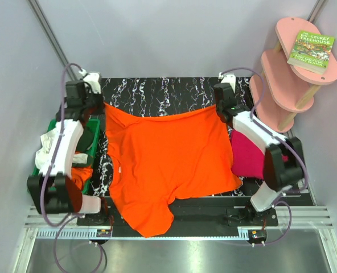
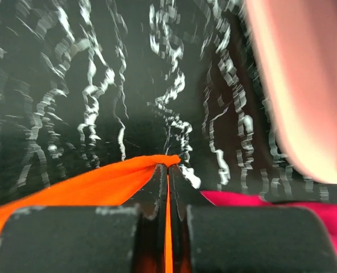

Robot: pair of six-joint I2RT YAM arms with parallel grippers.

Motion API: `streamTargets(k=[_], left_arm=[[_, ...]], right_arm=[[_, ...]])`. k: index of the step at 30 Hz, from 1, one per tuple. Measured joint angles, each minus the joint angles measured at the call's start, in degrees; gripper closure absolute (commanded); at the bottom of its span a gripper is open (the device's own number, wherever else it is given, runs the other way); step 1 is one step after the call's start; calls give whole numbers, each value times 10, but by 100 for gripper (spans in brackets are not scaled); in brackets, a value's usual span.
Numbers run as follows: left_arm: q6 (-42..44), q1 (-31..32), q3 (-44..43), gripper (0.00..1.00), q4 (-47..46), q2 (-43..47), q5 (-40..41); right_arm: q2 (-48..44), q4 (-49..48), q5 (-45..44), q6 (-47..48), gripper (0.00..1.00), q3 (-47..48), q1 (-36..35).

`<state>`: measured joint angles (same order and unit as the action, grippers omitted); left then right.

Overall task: Fold and stack the t-shirts
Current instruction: Flatten out the tshirt

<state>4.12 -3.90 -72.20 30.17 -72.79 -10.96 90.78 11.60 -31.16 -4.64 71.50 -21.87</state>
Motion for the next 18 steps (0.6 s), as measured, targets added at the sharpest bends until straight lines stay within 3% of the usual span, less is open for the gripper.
streamTargets(k=[4, 9, 18], left_arm=[[4, 19, -15, 100, -47, -135, 10], [9, 23, -104, 100, -74, -275, 30], [17, 23, -395, 100, -66, -478, 61]], right_arm=[[127, -20, 22, -14, 100, 39, 24], [245, -31, 41, -14, 100, 128, 39], [377, -22, 54, -7, 100, 319, 69]])
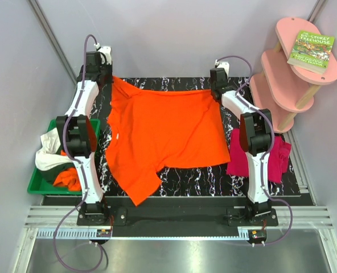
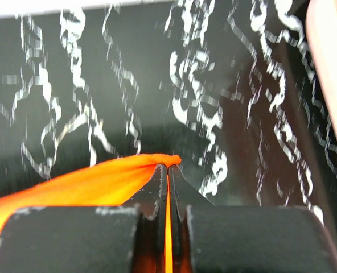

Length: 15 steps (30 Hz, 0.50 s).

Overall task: Fold and stack the t-shirts
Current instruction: Flatten out the tshirt, then fold the flattened tshirt in 1/3 of the way

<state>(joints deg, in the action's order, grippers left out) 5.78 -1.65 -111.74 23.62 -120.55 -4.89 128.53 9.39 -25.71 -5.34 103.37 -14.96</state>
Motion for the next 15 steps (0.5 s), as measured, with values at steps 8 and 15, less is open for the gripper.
streamTargets(k=[8, 15], left_arm=[[4, 6, -135, 100, 14, -91, 12], [3, 13, -134, 100, 36, -110, 23]], right_arm=[[56, 9, 19, -1, 100, 104, 21], [84, 19, 40, -7, 100, 121, 25]])
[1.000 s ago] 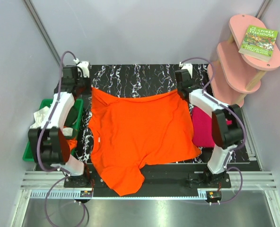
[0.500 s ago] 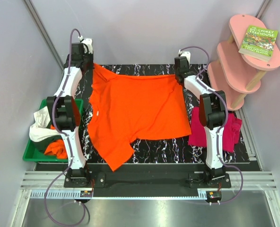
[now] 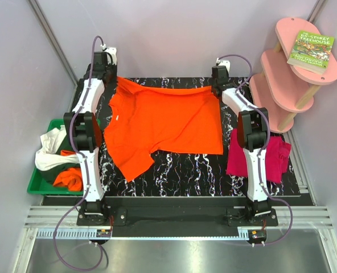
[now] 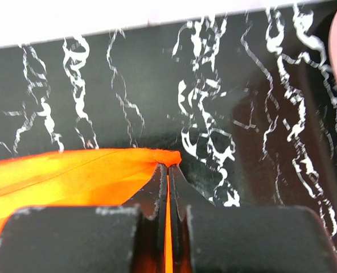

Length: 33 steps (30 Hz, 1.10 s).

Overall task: Fold and stack the t-shirts
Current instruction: Fold the flattened tshirt in 1/3 of the way

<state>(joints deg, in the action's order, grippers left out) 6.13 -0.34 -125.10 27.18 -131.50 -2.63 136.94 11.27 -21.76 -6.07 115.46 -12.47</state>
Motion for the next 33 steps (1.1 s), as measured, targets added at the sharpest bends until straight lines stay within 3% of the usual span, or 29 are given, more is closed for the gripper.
streamTargets(k=[8, 15, 33], left_arm=[[-2, 2, 77, 100, -27, 26, 15], [-5, 2, 177, 100, -40, 100, 24], [-15, -2, 359, 100, -63, 265, 24]], right_arm=[[3, 8, 5, -9, 100, -4, 0], [-13, 6, 5, -19, 100, -62, 0], [-148, -12, 5, -45, 100, -216, 0]])
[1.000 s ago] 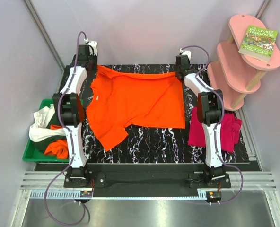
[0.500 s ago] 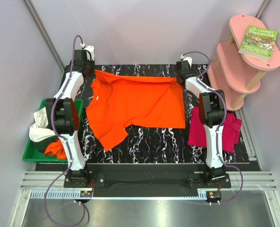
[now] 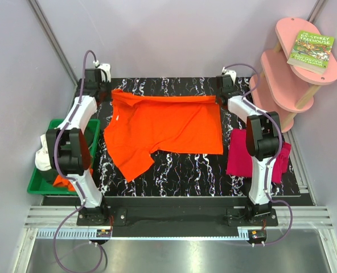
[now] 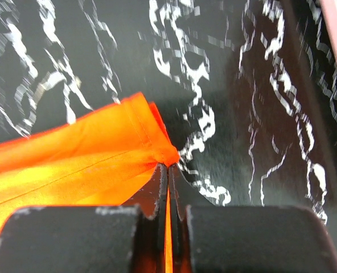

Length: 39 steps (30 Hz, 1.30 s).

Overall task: Fold and stack the t-shirts
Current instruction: Fold the flattened tshirt in 1/3 of the way

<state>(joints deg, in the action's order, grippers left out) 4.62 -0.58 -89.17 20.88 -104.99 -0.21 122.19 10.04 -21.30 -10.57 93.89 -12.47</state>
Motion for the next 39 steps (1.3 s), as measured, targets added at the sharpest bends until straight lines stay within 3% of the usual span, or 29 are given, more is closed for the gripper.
streamTargets(k=[10, 39], left_arm=[[0, 1, 82, 100, -2, 3, 1], [3, 2, 88, 100, 40, -14, 17]], right_arm=[[-1, -4, 1, -17, 100, -62, 0], [-17, 23, 36, -105, 100, -119, -3]])
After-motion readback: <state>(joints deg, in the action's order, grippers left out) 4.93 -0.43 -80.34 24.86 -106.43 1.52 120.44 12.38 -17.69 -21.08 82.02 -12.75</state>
